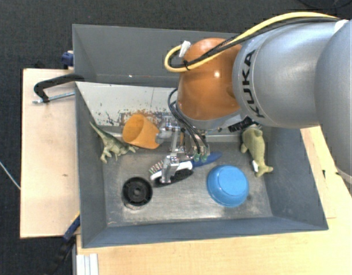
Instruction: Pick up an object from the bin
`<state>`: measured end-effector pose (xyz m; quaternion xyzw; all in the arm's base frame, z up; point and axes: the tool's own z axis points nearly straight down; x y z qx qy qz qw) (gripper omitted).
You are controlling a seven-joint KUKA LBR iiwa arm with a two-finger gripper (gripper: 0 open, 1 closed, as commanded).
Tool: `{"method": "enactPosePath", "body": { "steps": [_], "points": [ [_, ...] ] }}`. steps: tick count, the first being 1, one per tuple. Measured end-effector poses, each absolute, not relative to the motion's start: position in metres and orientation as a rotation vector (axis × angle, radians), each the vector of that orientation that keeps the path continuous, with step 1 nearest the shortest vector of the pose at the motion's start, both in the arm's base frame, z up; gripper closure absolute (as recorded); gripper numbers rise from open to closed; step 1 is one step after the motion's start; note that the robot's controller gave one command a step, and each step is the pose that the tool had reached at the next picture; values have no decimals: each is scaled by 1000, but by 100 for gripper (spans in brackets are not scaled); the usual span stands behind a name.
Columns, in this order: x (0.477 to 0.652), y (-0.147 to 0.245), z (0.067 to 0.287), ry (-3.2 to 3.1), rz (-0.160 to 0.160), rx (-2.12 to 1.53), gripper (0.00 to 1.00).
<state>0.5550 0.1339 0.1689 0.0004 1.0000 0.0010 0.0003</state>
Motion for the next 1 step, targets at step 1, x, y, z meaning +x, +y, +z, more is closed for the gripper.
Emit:
{"method": "enactPosePath", "body": {
  "steps": [1],
  "points": [
    [578,64,75,3145,-1,-103,0]
  ]
}}
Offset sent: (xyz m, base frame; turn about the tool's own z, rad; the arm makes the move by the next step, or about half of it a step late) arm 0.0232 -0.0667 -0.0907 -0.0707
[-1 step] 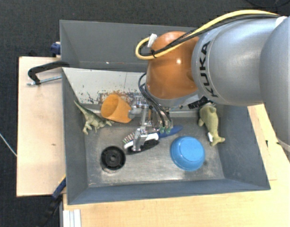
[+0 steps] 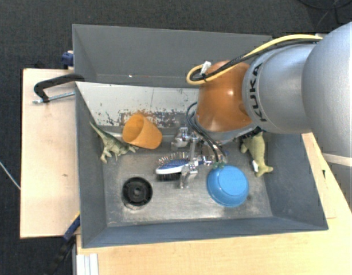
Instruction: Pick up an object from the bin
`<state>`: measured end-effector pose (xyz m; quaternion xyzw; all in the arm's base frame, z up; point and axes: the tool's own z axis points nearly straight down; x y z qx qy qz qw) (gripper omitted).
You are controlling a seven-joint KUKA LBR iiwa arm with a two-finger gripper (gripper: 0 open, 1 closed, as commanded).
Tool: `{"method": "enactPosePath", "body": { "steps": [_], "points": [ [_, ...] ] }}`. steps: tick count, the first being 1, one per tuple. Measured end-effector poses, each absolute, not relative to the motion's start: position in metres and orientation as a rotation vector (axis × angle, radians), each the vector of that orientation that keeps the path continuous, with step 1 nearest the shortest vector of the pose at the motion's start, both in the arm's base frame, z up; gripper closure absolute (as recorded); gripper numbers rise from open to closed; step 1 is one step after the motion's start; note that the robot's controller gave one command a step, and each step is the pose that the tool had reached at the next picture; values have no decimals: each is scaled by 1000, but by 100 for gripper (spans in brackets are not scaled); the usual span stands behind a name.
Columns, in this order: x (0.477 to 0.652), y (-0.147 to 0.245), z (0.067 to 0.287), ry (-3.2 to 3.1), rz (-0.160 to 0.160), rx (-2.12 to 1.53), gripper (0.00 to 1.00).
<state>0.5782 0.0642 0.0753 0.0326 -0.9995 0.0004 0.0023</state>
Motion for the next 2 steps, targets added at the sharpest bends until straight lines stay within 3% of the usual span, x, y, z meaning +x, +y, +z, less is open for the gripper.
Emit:
{"method": "enactPosePath", "body": {
  "steps": [1,2],
  "points": [
    [581,69,82,-3147,-5,109,100],
    [566,56,211,-3136,-1,327,100]
  ]
}}
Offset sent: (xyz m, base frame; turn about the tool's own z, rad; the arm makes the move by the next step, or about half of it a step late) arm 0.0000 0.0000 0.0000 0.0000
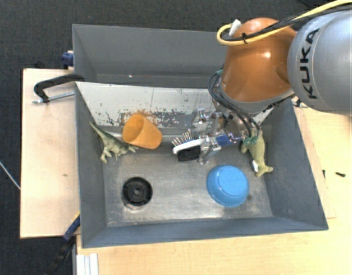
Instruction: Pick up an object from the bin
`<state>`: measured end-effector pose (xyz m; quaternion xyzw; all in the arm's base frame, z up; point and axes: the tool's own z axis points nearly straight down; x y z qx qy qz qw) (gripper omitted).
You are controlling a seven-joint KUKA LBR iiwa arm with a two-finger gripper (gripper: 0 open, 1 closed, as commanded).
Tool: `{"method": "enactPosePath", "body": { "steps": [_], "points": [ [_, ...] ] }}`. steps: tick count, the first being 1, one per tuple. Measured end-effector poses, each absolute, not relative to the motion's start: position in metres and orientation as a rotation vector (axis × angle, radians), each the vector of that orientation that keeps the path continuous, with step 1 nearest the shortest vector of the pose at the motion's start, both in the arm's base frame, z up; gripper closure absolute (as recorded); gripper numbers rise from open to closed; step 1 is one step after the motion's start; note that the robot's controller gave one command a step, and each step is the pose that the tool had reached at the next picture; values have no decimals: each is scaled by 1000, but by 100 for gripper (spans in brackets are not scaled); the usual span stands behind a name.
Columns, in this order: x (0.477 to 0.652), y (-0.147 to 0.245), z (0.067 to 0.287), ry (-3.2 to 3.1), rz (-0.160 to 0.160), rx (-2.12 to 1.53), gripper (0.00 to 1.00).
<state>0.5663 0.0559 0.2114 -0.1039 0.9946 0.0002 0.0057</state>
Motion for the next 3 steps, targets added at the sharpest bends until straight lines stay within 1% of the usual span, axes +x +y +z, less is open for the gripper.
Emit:
{"method": "enactPosePath", "body": {
  "steps": [1,2,3],
  "points": [
    [565,56,208,3120,2,-325,0],
    [560,50,72,3120,4,317,0],
    [563,50,75,3112,6,314,100]
  ]
}}
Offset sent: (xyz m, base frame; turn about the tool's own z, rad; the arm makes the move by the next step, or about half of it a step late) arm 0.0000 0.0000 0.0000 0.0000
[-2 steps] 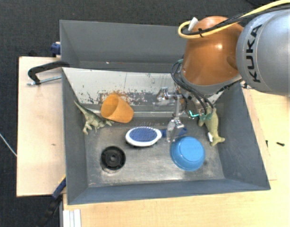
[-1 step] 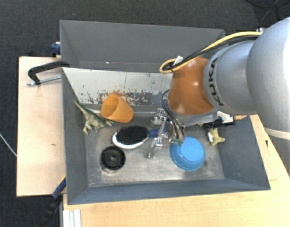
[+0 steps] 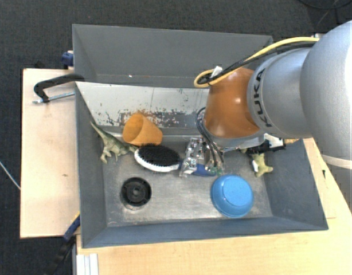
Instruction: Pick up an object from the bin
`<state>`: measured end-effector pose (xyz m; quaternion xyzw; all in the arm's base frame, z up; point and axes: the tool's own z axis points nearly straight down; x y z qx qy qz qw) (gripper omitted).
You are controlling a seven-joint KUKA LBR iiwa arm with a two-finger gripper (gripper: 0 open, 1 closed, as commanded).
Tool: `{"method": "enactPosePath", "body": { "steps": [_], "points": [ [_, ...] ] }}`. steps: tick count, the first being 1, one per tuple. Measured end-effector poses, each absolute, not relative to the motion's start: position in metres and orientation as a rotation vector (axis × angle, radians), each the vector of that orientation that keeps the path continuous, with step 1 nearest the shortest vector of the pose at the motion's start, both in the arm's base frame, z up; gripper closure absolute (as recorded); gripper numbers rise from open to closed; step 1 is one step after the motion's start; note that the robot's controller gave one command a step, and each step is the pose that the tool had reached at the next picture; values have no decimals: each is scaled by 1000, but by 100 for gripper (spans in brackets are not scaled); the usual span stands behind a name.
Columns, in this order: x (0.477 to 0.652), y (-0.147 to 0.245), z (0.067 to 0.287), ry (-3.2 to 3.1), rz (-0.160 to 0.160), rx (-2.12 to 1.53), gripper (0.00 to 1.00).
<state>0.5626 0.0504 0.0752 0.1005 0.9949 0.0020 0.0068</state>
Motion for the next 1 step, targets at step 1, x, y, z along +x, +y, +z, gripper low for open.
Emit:
{"method": "enactPosePath", "body": {
  "steps": [1],
  "points": [
    [572,37,224,3116,4,274,100]
  ]
}}
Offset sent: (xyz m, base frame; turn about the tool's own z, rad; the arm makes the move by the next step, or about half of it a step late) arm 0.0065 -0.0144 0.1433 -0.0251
